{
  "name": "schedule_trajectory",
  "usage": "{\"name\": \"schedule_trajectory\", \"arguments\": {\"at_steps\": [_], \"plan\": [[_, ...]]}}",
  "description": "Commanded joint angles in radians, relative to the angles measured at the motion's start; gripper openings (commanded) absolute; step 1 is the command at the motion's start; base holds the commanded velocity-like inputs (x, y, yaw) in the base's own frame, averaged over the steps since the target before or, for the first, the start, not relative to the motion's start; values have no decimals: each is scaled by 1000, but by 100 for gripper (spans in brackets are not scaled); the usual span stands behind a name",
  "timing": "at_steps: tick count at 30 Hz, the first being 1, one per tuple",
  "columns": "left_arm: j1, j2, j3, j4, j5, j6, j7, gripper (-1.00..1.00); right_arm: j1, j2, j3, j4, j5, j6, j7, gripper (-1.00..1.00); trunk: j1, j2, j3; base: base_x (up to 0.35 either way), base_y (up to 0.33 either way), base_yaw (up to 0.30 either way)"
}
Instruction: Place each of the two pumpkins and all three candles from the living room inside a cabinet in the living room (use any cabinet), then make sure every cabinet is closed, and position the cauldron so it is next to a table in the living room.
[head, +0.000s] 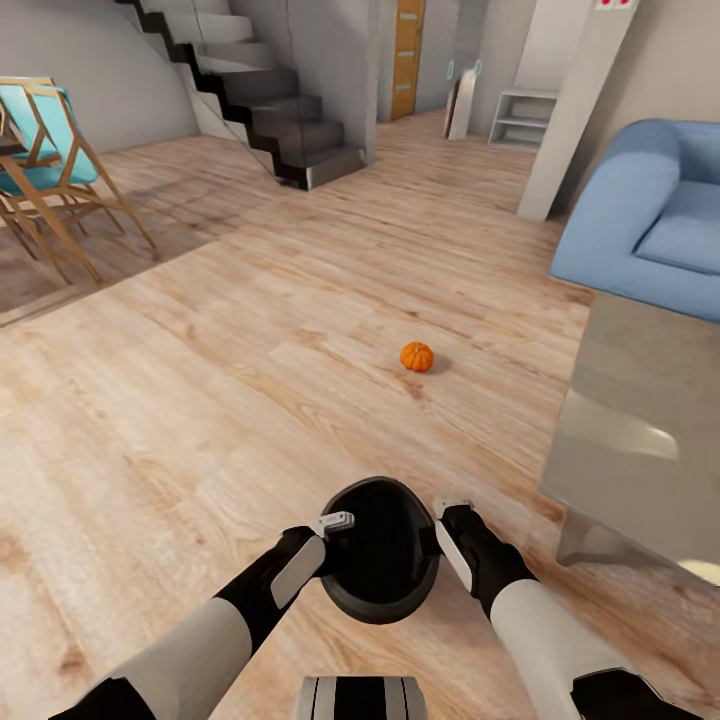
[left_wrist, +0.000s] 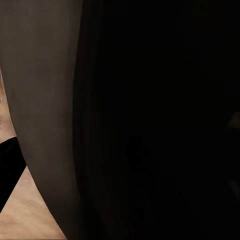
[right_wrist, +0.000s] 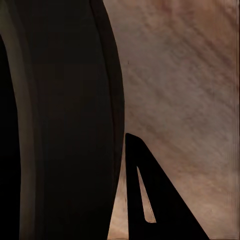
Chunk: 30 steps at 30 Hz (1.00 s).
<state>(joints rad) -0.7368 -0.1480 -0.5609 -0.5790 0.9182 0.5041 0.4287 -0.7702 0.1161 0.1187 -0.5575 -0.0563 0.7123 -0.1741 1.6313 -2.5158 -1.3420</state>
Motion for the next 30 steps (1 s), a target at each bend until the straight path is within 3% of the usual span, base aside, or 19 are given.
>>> {"name": "schedule_trajectory", "arguments": {"at_steps": [1, 22, 30], "plan": [[0, 2, -1, -1, 7, 4, 9, -100, -1, -6, 1, -35, 9, 6, -6, -100, 0, 0, -1, 0, 0, -294], [5, 2, -1, -1, 7, 4, 9, -100, -1, -6, 1, -35, 9, 4, -7, -100, 0, 0, -1, 0, 0, -293], [11, 3, 0, -1, 6, 3, 5, -100, -1, -6, 1, -36, 7, 5, -6, -100, 0, 0, -1, 0, 0, -96]]}}
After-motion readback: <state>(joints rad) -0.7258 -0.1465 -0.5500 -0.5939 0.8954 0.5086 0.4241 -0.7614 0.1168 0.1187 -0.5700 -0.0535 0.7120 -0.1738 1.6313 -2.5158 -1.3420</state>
